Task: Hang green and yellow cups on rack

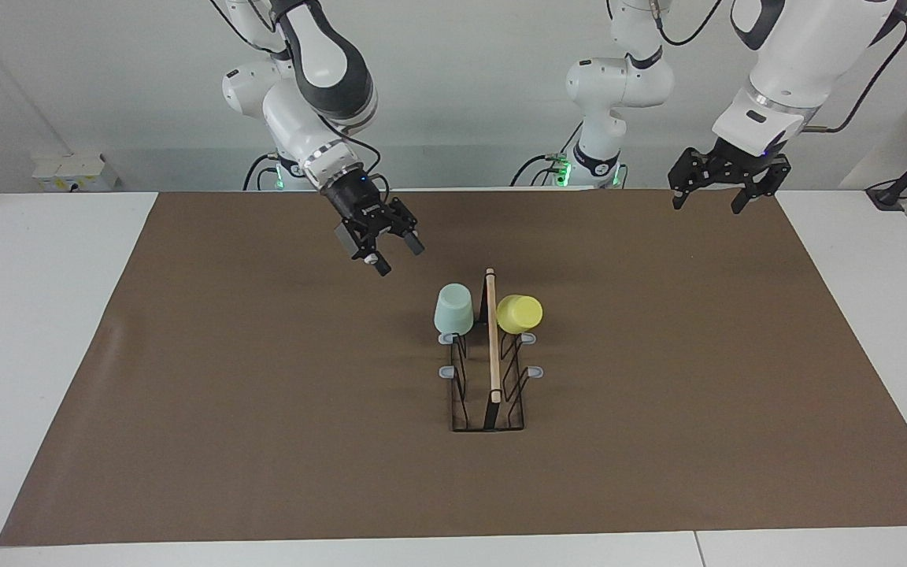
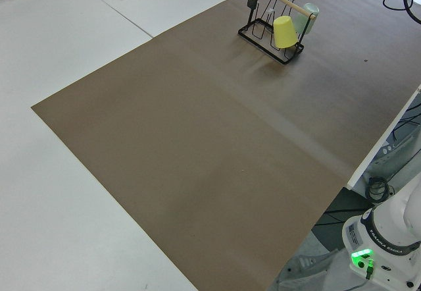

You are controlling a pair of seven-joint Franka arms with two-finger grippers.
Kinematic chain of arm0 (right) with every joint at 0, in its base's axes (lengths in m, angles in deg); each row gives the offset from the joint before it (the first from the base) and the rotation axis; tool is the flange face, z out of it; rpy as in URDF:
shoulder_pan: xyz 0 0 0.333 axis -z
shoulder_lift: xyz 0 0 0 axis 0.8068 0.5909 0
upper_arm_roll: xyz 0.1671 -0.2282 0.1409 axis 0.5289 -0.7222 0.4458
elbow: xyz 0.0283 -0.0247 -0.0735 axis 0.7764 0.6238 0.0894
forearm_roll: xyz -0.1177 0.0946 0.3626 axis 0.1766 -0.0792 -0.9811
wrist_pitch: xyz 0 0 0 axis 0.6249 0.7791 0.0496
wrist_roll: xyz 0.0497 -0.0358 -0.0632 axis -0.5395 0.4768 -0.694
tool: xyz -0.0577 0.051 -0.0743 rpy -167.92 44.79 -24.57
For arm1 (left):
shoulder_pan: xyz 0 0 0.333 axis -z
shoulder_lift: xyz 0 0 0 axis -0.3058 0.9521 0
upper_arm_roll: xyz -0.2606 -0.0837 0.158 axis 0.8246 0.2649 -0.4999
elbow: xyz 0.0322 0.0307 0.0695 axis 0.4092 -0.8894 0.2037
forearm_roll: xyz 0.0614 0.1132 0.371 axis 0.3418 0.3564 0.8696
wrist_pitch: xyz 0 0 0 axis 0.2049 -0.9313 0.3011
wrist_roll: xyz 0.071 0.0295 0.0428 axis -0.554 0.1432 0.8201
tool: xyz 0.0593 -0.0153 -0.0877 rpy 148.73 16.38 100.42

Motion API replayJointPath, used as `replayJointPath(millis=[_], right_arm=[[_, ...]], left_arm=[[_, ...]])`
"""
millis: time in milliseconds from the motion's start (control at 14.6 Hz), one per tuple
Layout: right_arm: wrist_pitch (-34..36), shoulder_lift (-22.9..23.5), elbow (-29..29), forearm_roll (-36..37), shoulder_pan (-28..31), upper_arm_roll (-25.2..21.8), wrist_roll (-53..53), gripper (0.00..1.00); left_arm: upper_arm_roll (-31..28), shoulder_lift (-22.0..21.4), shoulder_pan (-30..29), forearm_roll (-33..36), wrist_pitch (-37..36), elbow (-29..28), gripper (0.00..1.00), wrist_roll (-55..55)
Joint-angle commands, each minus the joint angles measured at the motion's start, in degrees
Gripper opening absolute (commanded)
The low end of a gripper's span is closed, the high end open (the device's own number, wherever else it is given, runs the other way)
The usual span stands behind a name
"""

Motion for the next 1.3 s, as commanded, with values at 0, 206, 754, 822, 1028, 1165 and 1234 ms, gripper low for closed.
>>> replayJointPath(millis=[0, 206, 754, 822, 1028, 1165, 1234], right_arm=[[6.29, 0.49, 0.42, 10.42, 5.02, 0.23, -0.53, 1.0], [19.36, 0.4, -0.01, 23.42, 13.71, 0.15, 3.04, 1.0], [46.56, 1.89, -8.88, 62.79, 25.52, 0.06, 41.85, 1.0], [47.79, 2.76, -10.8, 67.71, 25.26, 0.06, 48.27, 1.0], [53.14, 5.05, -17.4, 80.3, 24.73, 0.06, 68.39, 1.0], [55.26, 5.67, -19.6, 86.89, 24.2, 0.06, 86.47, 1.0], [57.1, 6.19, -21.35, 89.18, 23.94, 0.14, 95.88, 1.0]], left_arm=[[0.37, -0.24, -0.61, 0.67, -0.56, -0.18, 1.0, 0.57], [0.37, -0.33, -0.61, 0.76, -0.56, -0.27, 1.0, 0.57], [0.37, -0.24, -0.61, 0.76, -0.56, -0.18, 1.0, 0.57], [0.37, -0.24, -0.61, 0.76, -0.56, -0.18, 1.0, 0.65], [0.37, -0.24, -0.61, 0.76, -0.56, -0.27, 1.0, 0.57], [0.37, -0.24, -0.61, 0.76, -0.64, -0.18, 1.0, 0.57], [0.37, -0.24, -0.61, 0.76, -0.64, -0.18, 1.0, 0.65]])
